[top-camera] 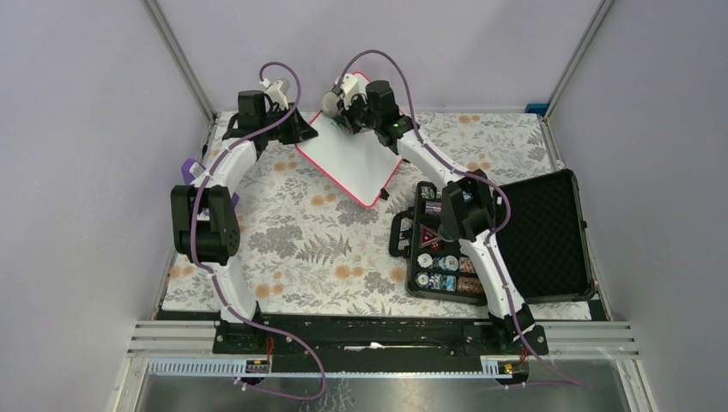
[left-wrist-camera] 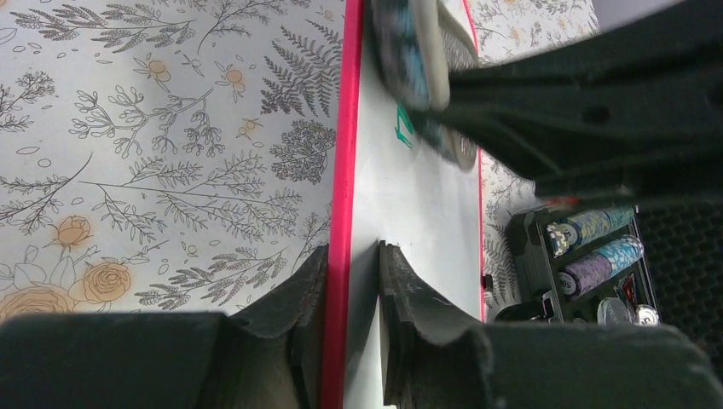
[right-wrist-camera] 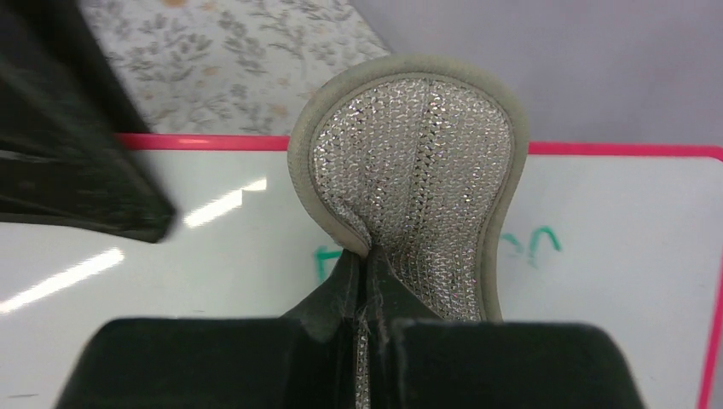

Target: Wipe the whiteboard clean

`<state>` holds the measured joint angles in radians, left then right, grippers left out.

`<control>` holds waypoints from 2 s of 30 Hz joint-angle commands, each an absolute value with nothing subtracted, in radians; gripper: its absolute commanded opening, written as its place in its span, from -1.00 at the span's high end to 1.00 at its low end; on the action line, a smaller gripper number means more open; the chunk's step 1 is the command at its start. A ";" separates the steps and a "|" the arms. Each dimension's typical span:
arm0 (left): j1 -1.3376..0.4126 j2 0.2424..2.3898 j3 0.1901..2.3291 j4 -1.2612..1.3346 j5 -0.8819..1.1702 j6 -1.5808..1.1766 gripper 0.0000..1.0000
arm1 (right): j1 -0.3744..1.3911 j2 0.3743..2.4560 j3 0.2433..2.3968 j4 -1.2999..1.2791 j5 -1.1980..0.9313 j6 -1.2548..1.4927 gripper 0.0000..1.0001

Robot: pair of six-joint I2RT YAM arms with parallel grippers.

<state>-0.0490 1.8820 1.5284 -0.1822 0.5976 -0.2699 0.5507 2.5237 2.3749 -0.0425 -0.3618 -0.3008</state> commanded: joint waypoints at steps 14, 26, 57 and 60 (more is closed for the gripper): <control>-0.057 1.832 1.517 -0.167 0.491 -0.181 1.00 | 0.489 2.438 2.102 0.257 -0.310 0.024 1.00; -0.058 1.820 1.512 -0.166 0.496 -0.181 1.00 | 0.424 2.690 2.506 -0.013 -0.215 -0.030 1.00; -0.075 1.784 1.502 -0.148 0.513 -0.199 1.00 | 0.576 2.561 2.359 0.205 -0.239 -0.095 1.00; -0.076 1.784 1.502 -0.148 0.514 -0.198 1.00 | 0.521 2.619 2.435 0.203 -0.201 -0.009 1.00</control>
<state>-0.0666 1.8351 1.4967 -0.1902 0.5507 -0.2642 0.5926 2.5271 2.3589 0.1516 -0.3779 -0.1764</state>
